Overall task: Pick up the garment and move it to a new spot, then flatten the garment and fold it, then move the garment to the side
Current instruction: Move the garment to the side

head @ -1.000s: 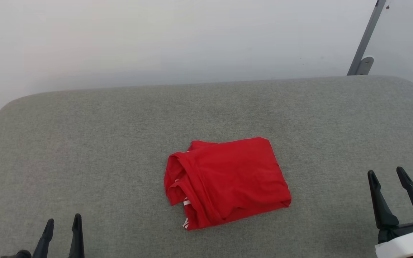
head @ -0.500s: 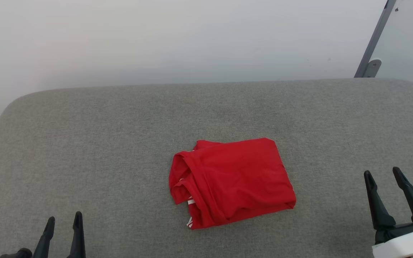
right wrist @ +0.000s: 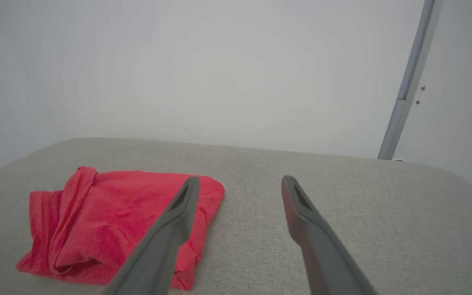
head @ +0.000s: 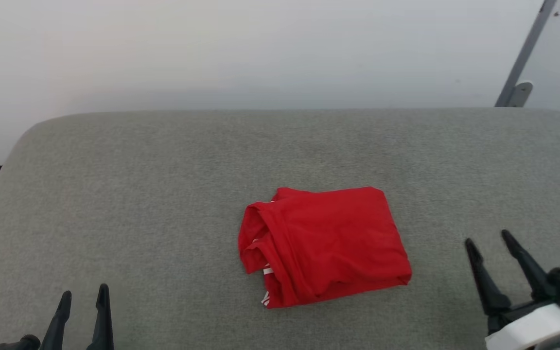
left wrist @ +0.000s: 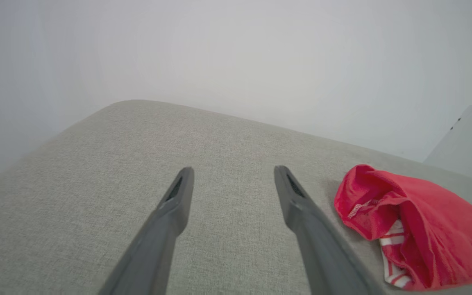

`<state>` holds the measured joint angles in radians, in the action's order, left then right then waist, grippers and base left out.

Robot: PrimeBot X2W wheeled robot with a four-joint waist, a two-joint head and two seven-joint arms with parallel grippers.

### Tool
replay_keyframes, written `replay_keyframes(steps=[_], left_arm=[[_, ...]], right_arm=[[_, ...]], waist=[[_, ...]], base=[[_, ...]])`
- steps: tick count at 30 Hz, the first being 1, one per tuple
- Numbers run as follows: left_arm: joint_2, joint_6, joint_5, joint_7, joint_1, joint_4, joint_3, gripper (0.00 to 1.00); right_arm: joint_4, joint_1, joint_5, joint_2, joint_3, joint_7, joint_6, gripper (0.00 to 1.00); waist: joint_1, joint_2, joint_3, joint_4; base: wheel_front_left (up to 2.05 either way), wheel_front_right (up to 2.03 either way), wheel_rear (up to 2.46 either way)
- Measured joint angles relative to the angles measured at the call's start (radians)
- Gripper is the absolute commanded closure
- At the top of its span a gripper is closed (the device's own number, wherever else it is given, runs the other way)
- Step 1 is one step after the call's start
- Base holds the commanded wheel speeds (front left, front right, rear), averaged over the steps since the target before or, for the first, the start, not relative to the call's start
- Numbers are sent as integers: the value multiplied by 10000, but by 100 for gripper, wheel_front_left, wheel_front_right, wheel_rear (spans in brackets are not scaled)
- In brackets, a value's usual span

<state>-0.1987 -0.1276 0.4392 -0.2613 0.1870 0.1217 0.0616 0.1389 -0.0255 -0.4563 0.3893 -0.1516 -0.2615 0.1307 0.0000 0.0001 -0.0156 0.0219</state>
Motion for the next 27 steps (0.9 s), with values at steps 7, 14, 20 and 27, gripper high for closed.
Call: replay_keyframes(steps=[7, 14, 20, 27], left_arm=[[-148, 0, 77, 0, -1, 6, -157, 0], [-228, 0, 224, 0, -291, 65, -468, 0], [-228, 0, 284, 0, -663, 205, -826, 0], [-221, 0, 414, 0, -1047, 364, -1158, 0]], right_arm=[[1450, 1120, -1037, 955, -1722, 305, 0, 0], [1956, 2839, -2468, 1873, -3225, 2290, 0, 0], [2234, 3944, -3505, 2435, -3990, 4140, 0, 0], [2754, 4876, -4293, 2855, -4615, 6449, 0, 0]], waist=[[0, 0, 116, 471], [0, 0, 479, 1023], [0, 0, 811, 1582], [0, 0, 1262, 2162]], base=[[0, 0, 0], [0, 0, 0], [0, 0, 0], [0, 0, 0]])
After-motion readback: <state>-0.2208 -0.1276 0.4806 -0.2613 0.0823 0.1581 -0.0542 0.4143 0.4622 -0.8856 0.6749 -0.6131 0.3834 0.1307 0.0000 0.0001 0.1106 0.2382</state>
